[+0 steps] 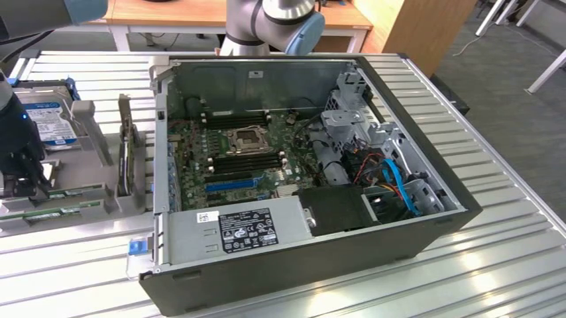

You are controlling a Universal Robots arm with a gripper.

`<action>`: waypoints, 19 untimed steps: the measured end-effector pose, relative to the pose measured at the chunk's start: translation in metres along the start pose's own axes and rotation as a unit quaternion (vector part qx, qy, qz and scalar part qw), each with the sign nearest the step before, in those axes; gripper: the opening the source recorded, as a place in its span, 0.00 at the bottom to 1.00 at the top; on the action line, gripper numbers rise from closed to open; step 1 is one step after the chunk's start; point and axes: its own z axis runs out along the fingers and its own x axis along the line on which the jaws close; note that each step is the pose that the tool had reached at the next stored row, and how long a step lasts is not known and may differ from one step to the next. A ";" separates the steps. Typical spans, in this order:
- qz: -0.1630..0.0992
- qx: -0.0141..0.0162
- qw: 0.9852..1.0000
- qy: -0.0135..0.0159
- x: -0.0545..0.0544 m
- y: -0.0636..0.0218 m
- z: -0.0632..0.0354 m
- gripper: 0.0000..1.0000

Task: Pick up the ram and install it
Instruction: 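Pick up the ram and move it above insertion slot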

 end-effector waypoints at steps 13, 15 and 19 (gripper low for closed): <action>0.000 0.000 1.000 0.000 0.004 0.0001 0.0000 0.24; 0.000 0.000 1.000 0.000 0.006 0.0001 0.0000 0.24; 0.000 0.000 1.000 0.000 0.009 0.0003 -0.0001 0.24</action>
